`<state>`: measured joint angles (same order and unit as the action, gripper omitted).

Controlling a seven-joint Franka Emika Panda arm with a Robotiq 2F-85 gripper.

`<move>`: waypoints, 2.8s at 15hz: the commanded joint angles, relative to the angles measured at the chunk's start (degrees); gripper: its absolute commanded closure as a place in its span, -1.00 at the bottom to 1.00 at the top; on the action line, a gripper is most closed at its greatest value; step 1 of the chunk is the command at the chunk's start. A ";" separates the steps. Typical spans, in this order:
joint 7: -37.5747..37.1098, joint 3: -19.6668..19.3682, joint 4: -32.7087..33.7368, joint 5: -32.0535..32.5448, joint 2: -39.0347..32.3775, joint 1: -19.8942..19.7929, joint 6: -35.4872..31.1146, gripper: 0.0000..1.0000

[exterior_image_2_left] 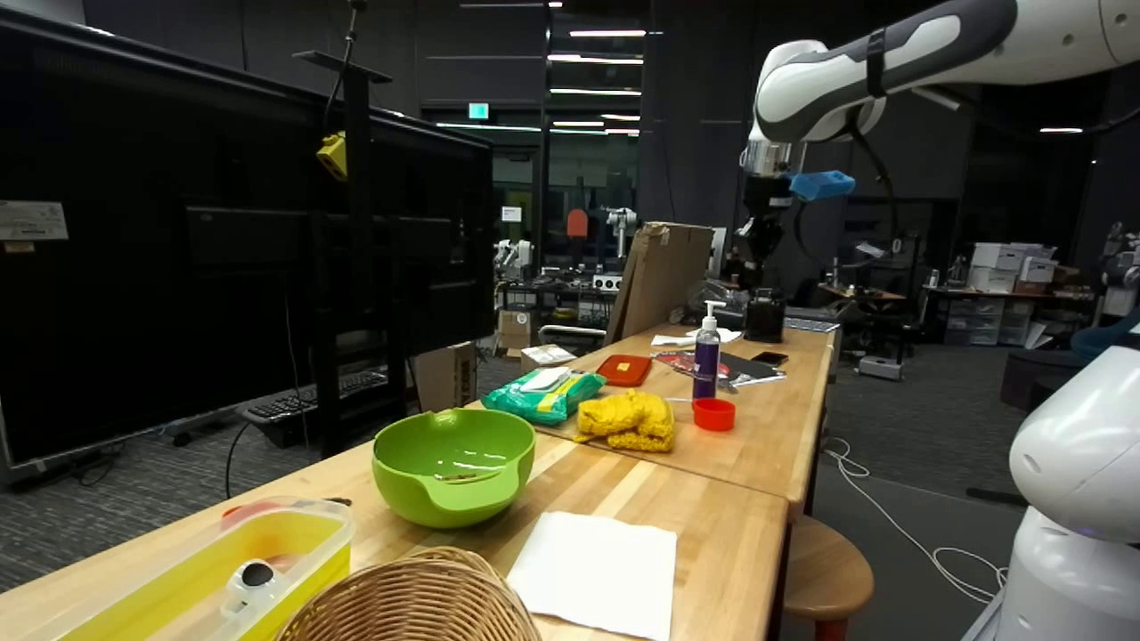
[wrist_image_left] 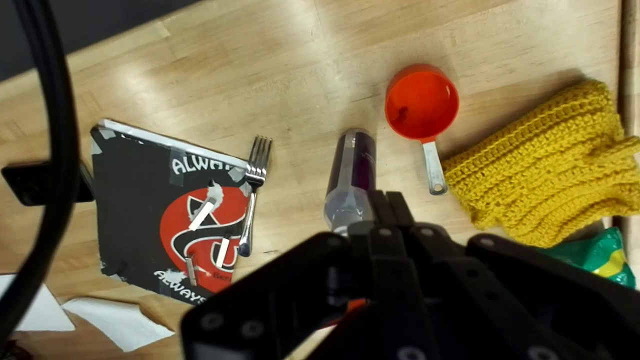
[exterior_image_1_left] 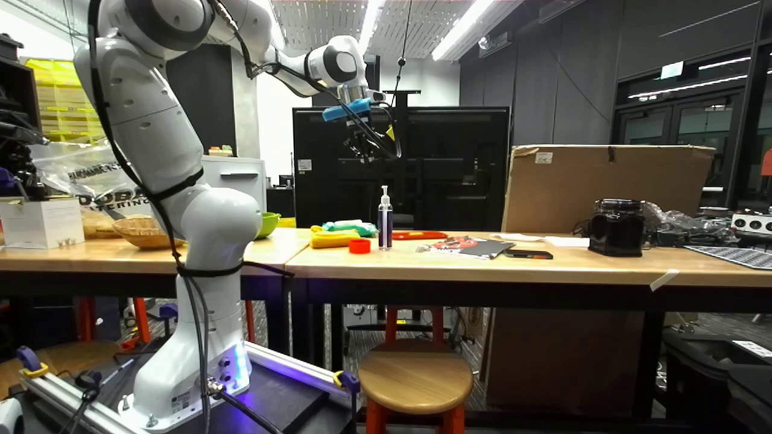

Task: Press down on the pump bottle.

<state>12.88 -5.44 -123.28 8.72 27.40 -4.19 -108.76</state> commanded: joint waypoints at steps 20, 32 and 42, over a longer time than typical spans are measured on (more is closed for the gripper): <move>14.70 -4.50 6.42 -6.65 -9.75 2.13 -3.52 1.00; 16.16 -4.94 9.28 -8.10 -13.69 1.62 -3.40 1.00; 17.13 -5.14 9.98 -8.93 -15.62 1.16 -3.42 1.00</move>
<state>28.16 -10.28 -114.55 1.35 12.65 -2.64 -112.40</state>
